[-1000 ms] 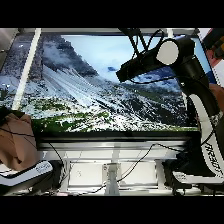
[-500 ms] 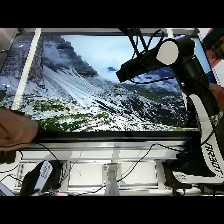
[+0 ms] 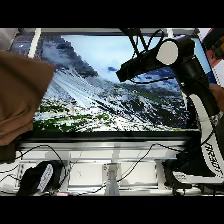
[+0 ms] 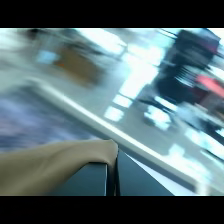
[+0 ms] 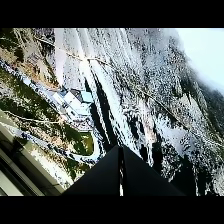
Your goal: Fold the clothes and pants, and hang the long-sleeved shirts on hangers.
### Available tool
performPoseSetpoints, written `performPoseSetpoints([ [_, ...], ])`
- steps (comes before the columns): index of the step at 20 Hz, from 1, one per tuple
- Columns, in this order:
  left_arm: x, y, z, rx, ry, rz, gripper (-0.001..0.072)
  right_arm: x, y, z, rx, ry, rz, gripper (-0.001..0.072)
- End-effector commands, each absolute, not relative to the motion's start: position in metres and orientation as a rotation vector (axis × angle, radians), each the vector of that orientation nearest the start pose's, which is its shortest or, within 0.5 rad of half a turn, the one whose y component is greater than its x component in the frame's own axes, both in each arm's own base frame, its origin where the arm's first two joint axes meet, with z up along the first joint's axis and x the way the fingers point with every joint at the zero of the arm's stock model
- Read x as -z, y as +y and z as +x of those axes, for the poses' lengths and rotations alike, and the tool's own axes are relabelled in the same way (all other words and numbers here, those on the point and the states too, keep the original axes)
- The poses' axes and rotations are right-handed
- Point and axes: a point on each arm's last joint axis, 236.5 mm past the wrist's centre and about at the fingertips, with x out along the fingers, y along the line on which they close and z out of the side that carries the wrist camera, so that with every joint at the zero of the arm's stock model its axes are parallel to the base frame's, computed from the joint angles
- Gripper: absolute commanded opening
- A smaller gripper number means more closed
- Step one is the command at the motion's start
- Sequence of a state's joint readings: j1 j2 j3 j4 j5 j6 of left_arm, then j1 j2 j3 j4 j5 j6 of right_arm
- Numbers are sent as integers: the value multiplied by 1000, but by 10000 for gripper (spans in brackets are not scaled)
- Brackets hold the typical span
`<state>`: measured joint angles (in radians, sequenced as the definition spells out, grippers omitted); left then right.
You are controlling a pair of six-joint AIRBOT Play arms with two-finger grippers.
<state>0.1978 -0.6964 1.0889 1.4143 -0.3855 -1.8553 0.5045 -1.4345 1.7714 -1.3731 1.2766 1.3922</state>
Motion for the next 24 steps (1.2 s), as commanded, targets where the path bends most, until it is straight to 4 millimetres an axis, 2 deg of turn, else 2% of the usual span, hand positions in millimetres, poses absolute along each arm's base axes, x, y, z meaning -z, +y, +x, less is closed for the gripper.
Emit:
performPoseSetpoints([
  [1,-355,-37,398,124,-38,-441,22,-170,258,405,-648,891,-306,30],
  [3,-336,-97,416,250,10,-445,22,-173,240,414,-582,870,-364,30],
  [5,-307,-152,431,345,76,-441,22,-185,217,422,-514,838,-394,30],
  [8,-260,-228,444,461,154,-432,21,-212,169,431,-414,796,-350,30],
  [11,-237,-299,443,573,130,-508,21,-240,112,434,-297,753,-289,30],
  [13,-221,-348,432,652,113,-576,21,-256,74,434,-215,726,-253,30],
  [15,-202,-388,416,717,138,-653,21,-265,39,432,-139,714,-223,30],
  [17,-179,-416,403,751,206,-686,21,-268,7,431,-69,720,-196,30],
  [19,-166,-428,395,767,239,-684,21,-266,-19,428,-12,739,-172,30],
  [24,-176,-420,396,760,238,-682,22,-256,-61,428,77,769,-135,30],
])
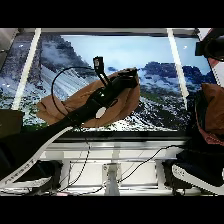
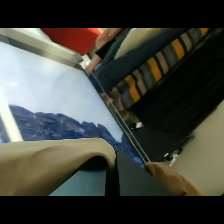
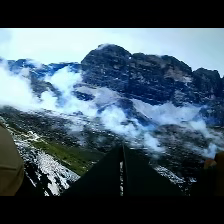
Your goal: Fold the clothes and pants, and hang the long-sleeved shirts on hangers.
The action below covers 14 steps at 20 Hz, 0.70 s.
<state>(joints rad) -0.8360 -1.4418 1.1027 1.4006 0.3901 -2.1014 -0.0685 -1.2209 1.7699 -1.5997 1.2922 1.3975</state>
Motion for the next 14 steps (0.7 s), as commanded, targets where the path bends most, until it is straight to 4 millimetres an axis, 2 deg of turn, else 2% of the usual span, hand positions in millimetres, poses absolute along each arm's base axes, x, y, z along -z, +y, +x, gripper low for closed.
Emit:
performPoseSetpoints([
  [1,-172,-416,397,745,275,-667,22,-251,-64,429,82,782,-129,30],
  [3,-148,-400,396,690,422,-574,22,-235,-67,430,84,815,-125,30],
  [6,-97,-353,392,600,647,-321,27,-204,-66,433,72,864,-117,30],
  [7,-82,-337,390,573,711,-263,128,-194,-65,434,66,877,-111,30],
  [8,-69,-322,388,549,775,-217,449,-183,-63,434,57,893,-103,30],
  [9,-57,-306,384,517,844,-192,685,-174,-61,434,50,906,-96,30],
  [10,-49,-291,380,487,902,-177,686,-163,-60,433,45,925,-91,30],
  [11,-50,-276,379,462,924,-167,679,-155,-60,431,44,947,-90,30],
  [13,-79,-246,392,420,826,-100,549,-143,-60,426,42,979,-89,30],
  [14,-99,-229,397,395,767,-72,529,-140,-60,426,41,985,-89,30],
])
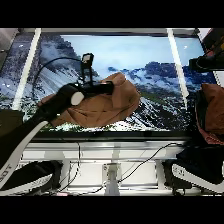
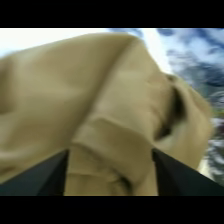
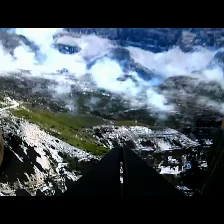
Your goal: Fold the clothes and pants, and hang the long-sleeved shirts on hangers.
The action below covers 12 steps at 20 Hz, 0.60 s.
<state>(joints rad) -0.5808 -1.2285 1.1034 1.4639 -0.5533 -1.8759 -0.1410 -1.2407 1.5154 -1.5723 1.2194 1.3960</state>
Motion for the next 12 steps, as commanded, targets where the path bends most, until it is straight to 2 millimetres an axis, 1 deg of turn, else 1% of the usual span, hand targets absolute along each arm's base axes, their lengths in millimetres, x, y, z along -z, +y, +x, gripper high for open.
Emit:
performPoseSetpoints([
  [1,-119,-209,399,361,723,-58,529,-139,-60,426,40,984,-90,30],
  [2,-132,-187,396,320,709,-50,529,-139,-60,430,41,974,-92,30],
  [3,-138,-164,392,273,723,-41,529,-137,-61,436,43,964,-93,30],
  [4,-138,-139,384,218,751,-32,529,-132,-62,441,42,964,-92,30],
  [5,-137,-117,377,170,777,-35,529,-121,-62,445,40,983,-90,30],
  [7,-128,-85,362,96,812,-56,529,-90,-56,448,12,1057,-58,30],
  [8,-117,-69,353,56,841,-70,529,-71,-47,448,-26,1106,-31,31],
  [9,-104,-57,343,19,871,-89,530,-54,-35,446,-86,1158,-7,45],
  [11,-67,-39,320,-51,949,-136,530,-25,-7,435,-222,1262,46,45],
  [12,-48,-33,311,-93,984,-178,537,-15,4,432,-276,1297,68,45],
])
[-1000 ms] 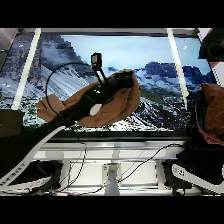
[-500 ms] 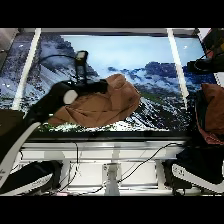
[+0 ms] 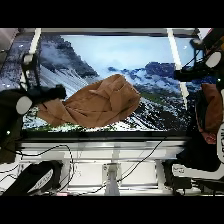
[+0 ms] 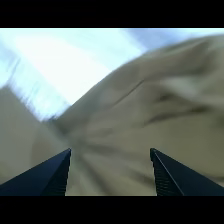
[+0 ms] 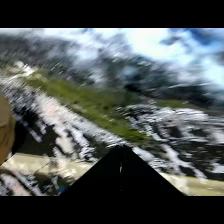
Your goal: Fold the clothes and pants, and hang the long-sleeved shirts on hangers.
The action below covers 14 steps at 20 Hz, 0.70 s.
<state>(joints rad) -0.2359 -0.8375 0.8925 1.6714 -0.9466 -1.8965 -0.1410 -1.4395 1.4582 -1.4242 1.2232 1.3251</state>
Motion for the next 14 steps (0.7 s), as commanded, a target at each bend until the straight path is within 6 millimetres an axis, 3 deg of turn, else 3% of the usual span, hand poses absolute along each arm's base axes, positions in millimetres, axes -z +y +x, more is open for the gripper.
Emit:
performPoseSetpoints([
  [1,-29,-28,301,-141,1026,-227,589,-7,12,429,-314,1321,89,55],
  [2,-14,-25,294,-174,1061,-258,707,-3,20,430,-352,1326,111,210],
  [3,-1,-24,288,-198,1091,-277,710,-2,29,432,-390,1318,132,395],
  [4,7,-24,285,-208,1114,-278,709,-5,40,435,-450,1289,143,458],
  [9,27,-30,288,-208,1169,-294,708,-43,108,469,-663,1035,203,460],
  [12,34,-37,287,-202,1195,-326,707,-44,157,475,-725,963,70,462],
  [14,34,-39,287,-201,1199,-336,707,-35,178,479,-718,925,-99,462],
])
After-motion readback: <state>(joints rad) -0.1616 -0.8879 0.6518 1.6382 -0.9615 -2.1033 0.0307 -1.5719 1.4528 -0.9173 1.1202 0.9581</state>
